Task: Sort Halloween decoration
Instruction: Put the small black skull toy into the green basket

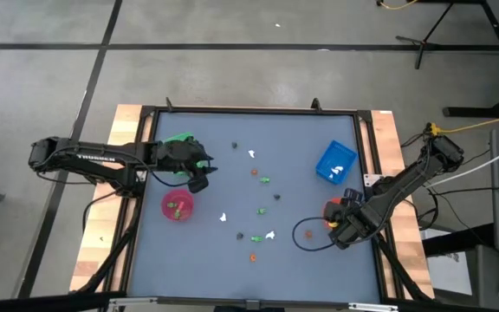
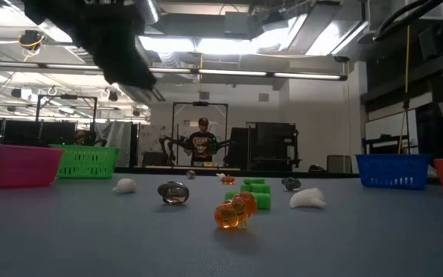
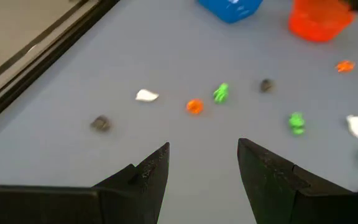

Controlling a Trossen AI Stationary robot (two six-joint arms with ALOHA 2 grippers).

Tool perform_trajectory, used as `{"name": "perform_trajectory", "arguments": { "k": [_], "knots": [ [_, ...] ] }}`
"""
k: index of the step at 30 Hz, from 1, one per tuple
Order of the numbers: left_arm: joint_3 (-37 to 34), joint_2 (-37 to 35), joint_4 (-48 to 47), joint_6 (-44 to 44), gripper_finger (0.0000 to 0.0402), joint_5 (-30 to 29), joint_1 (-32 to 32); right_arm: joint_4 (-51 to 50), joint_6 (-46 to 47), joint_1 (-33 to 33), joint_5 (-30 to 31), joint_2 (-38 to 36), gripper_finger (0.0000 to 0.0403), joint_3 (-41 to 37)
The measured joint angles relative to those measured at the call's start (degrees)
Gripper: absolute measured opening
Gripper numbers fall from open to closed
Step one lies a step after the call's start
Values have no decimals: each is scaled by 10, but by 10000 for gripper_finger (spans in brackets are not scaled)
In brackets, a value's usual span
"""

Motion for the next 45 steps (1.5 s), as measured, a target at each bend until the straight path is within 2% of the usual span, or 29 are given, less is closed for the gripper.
{"name": "perform_trajectory", "arguments": {
  "k": [3,8,16,19,26,33,39,45],
  "knots": [
    [0,0,31,5,174,-1,-8,0,0,0,0,0,234,0],
    [0,0,107,66,174,-21,2,0,0,0,0,0,234,0],
    [1,24,221,120,174,-22,76,0,0,0,1,0,234,0],
    [15,63,240,120,174,17,113,0,0,0,1,0,234,0],
    [97,202,231,136,174,81,193,0,-1,0,1,0,234,0],
    [175,332,140,180,174,127,251,0,-1,0,2,0,234,0],
    [189,409,100,221,174,168,276,1,-2,0,2,0,234,0],
    [189,453,92,226,174,174,281,1,-2,0,2,0,234,0]
  ]
}}
